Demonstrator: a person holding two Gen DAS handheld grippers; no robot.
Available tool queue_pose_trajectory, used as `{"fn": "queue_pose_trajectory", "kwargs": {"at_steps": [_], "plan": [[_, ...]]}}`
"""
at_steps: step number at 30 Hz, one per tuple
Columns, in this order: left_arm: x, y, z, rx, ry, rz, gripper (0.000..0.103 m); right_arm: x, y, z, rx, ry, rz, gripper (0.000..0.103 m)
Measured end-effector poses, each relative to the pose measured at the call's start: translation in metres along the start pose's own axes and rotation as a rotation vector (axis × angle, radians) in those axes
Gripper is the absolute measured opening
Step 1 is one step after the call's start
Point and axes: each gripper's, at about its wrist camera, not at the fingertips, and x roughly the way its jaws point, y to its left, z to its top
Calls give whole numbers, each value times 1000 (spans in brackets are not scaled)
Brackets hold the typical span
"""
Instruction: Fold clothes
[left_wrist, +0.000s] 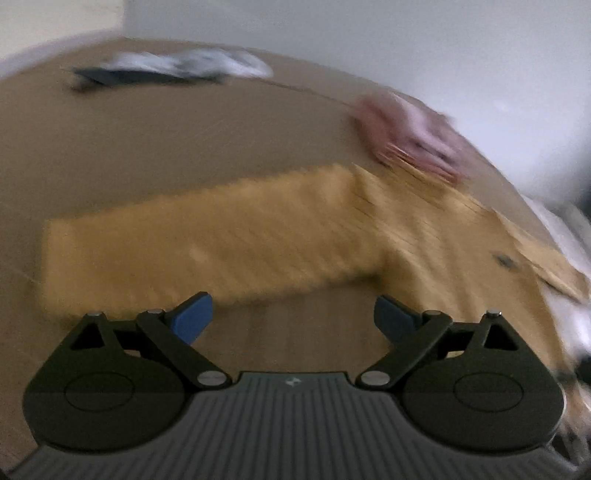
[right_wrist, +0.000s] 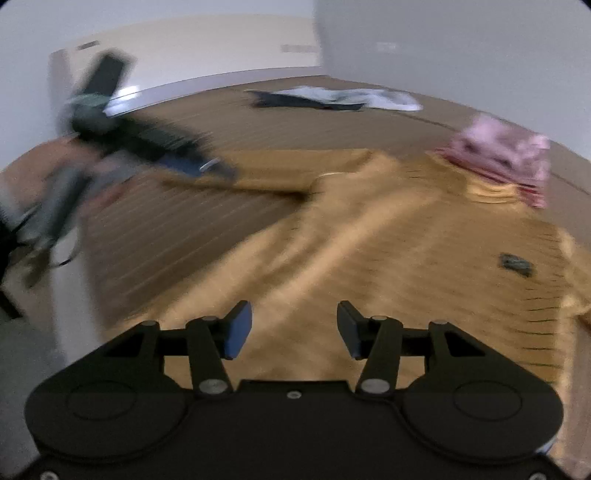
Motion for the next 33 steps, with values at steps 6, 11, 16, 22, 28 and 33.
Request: {"fn": "queue_pose_trajectory", "kwargs": {"at_steps": [6, 11, 16, 22, 28, 33], "plan": [[-7, -50, -47, 142, 101, -78, 97, 23, -21, 60, 45, -43, -12, 61], [-2, -74, -73, 301, 175, -88, 97, 101, -20, 104, 14, 41, -16, 54], [-5, -76, -85, 376, 202, -170, 97, 158, -16, 115, -17, 143, -55, 18], [-11, -87, -100, 486, 224, -280, 98, 178, -27, 127, 103, 129, -30, 18], [-24, -78, -97, 452, 182, -326, 98, 132, -45, 114, 169, 45, 20, 56], [-37, -51, -80, 347, 81, -265, 98, 53, -49, 68, 152, -20, 12, 78]]}}
